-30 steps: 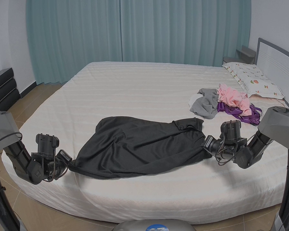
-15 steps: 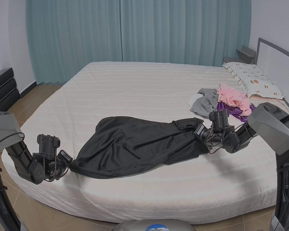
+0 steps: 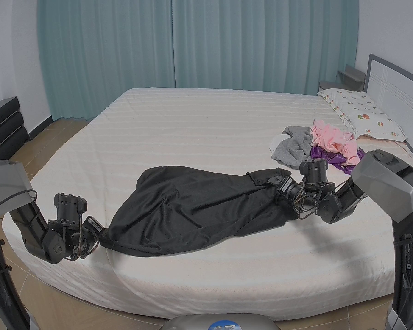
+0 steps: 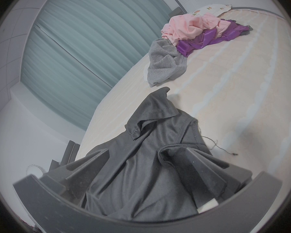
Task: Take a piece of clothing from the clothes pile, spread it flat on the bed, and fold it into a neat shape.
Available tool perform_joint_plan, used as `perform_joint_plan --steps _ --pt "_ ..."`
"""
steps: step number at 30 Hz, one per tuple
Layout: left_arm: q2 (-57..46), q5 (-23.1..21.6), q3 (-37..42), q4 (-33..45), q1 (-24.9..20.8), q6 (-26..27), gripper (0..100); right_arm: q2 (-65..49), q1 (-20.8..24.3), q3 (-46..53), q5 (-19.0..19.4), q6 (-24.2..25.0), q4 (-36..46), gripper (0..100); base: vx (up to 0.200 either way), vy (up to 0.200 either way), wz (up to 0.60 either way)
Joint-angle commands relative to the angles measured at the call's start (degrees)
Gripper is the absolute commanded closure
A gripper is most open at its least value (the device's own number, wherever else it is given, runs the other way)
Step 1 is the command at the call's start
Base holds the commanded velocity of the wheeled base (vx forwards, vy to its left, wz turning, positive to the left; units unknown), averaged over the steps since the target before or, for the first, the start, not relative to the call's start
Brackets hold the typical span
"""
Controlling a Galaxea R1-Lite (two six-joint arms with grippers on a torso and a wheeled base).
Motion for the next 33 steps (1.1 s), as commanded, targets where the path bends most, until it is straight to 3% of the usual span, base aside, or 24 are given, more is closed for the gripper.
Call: perform_joint_plan --steps 1,9,22,23,33 --pt "0.1 0.0 0.2 0.0 0.0 0.0 100 -6.5 -0.1 5.9 0.4 -0.3 0.0 0 0.0 0.0 0.0" --pt "-0.3 0.1 0.4 0.0 0.0 0.0 100 -9.3 0.9 17.3 2.0 -3.1 -0.2 0 0.0 0.0 0.0" --pt "-0.3 0.1 0.5 0.0 0.0 0.0 100 -2.2 3.6 14.5 1.7 0.9 0.6 0 0.0 0.0 0.0" --pt "-0.3 0.1 0.5 0.0 0.0 0.0 100 -1.5 3.6 14.0 1.4 0.9 0.6 100 0.0 0.0 0.0" --pt "-0.3 0.1 0.4 0.0 0.0 0.0 100 -6.3 3.4 17.3 1.4 1.5 0.6 100 0.0 0.0 0.0"
